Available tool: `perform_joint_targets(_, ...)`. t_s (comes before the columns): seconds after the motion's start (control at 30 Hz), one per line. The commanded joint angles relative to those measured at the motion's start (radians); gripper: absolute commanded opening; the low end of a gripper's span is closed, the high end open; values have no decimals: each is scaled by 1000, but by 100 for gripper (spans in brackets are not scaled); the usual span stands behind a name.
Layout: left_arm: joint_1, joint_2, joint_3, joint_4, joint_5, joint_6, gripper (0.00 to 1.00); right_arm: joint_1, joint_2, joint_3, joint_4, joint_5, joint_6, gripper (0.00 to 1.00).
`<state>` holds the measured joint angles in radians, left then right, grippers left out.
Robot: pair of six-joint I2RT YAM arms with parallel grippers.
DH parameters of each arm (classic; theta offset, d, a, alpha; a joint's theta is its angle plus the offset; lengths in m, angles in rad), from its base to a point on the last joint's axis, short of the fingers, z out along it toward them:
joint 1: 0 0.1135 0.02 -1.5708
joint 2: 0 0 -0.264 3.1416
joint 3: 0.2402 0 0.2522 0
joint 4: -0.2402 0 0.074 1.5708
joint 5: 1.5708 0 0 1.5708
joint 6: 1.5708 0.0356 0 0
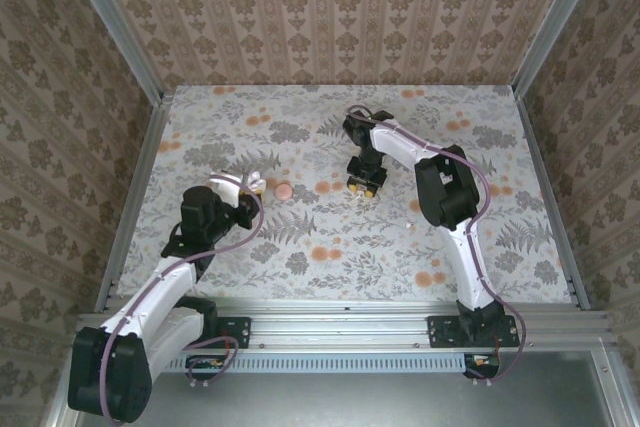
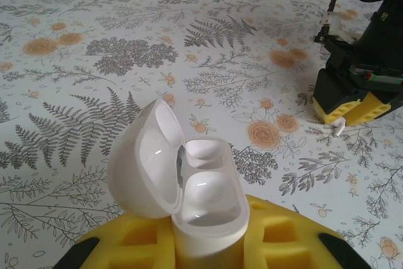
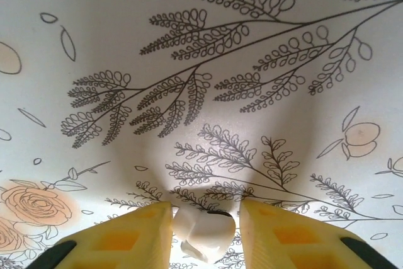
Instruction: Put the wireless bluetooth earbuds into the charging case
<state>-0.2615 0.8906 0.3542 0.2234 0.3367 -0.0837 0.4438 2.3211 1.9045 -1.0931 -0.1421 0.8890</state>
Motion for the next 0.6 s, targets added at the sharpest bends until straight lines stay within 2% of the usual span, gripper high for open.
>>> perform_joint_targets(0.0, 10, 10, 15, 28, 19, -16, 10, -1, 24, 14, -27, -23, -3, 31)
perform_joint_targets(0.57, 31, 31, 20, 38, 36, -34, 10, 1, -10, -30, 32, -45, 11, 25)
